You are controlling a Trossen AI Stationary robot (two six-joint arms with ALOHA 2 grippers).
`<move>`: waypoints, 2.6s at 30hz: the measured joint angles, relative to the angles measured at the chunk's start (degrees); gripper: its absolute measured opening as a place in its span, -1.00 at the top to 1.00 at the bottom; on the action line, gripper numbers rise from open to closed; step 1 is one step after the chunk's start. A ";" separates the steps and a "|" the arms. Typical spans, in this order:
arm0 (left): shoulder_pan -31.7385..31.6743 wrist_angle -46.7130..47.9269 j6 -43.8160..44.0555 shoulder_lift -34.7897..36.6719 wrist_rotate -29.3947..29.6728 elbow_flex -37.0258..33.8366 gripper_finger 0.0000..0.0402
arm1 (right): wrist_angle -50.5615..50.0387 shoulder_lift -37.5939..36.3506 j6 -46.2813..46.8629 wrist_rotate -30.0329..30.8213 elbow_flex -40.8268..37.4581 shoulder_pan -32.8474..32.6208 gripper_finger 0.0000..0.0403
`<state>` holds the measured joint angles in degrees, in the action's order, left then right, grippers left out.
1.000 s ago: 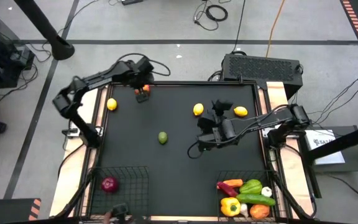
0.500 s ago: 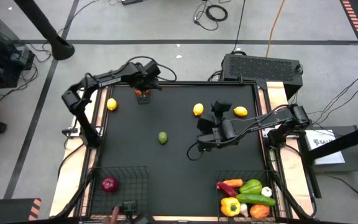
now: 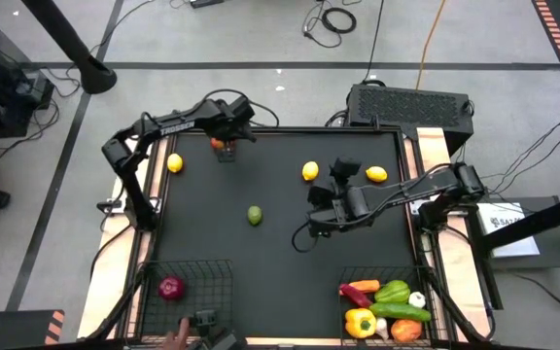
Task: Sort produce into baskets
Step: Put the red apple into the left wire basket
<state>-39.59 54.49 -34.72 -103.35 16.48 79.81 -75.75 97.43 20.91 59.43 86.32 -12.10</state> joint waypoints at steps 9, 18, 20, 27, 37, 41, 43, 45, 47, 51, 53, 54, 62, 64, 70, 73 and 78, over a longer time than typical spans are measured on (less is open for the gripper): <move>0.30 -1.45 0.81 -4.48 1.00 -0.07 -0.77 | 3.63 0.00 -2.98 -2.73 0.02 0.00 -0.02; 0.19 0.48 3.21 -4.33 1.12 0.02 -0.77 | 6.47 0.00 -5.49 -3.11 0.02 -0.02 -0.02; 0.19 1.42 4.71 -4.33 0.83 0.02 -0.77 | 6.81 0.00 -5.75 -3.34 0.02 -0.02 -0.02; 0.34 10.94 7.28 -3.11 0.12 2.26 -0.76 | 6.81 0.00 -5.77 -4.43 0.02 -0.02 -0.02; -4.80 6.93 2.20 0.42 -1.53 2.75 -0.76 | 6.80 0.00 -5.78 -4.40 0.02 -0.02 -0.02; -7.68 1.71 1.36 -0.08 -4.87 2.73 -0.76 | 6.82 0.00 -5.77 -4.40 0.02 -0.02 -0.02; -8.62 1.32 1.32 -0.15 -7.33 2.73 -0.76 | 6.84 0.00 -5.77 -4.38 0.02 -0.02 -0.02; -9.15 1.31 1.24 -0.21 -8.21 2.73 -0.76 | 6.88 0.00 -5.78 -4.38 0.02 -0.01 -0.02; -9.82 2.15 1.25 -0.48 -9.08 2.73 -0.76 | 6.96 0.00 -5.79 -4.38 0.02 -0.02 -0.02; -10.03 3.68 1.27 -0.50 -10.62 2.69 -0.76 | 6.97 0.00 -5.79 -4.38 0.02 -0.01 -0.02; -9.93 4.18 1.14 -0.50 -10.97 2.69 -0.76 | 6.97 0.00 -5.79 -4.38 0.02 -0.02 -0.02; -9.97 3.99 0.72 -0.50 -10.98 2.69 -0.76 | 6.97 0.00 -5.79 -4.38 0.02 -0.02 -0.02; -10.04 5.34 -0.59 -0.50 -11.36 2.32 -0.76 | 6.99 0.00 -6.19 -7.42 0.02 -0.02 -0.02; -10.16 6.25 -0.30 -0.50 -11.38 2.32 -0.76 | 6.99 0.00 -6.21 -7.49 0.02 -0.02 -0.02; -9.73 10.50 0.37 -0.50 -11.84 2.32 -0.76 | 6.97 0.00 -6.62 -8.38 0.02 -0.02 -0.02; -8.93 11.15 0.73 -0.50 -11.77 2.31 -0.76 | 6.97 0.00 -6.67 -8.89 0.02 -0.02 -0.02; -7.57 5.43 -2.48 0.07 -9.40 2.27 -0.67 | 6.97 0.00 -6.73 -8.88 0.02 -0.02 -0.02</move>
<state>-47.15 59.92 -37.20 -103.28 7.09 82.08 -68.77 97.43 14.18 50.54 86.35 -12.12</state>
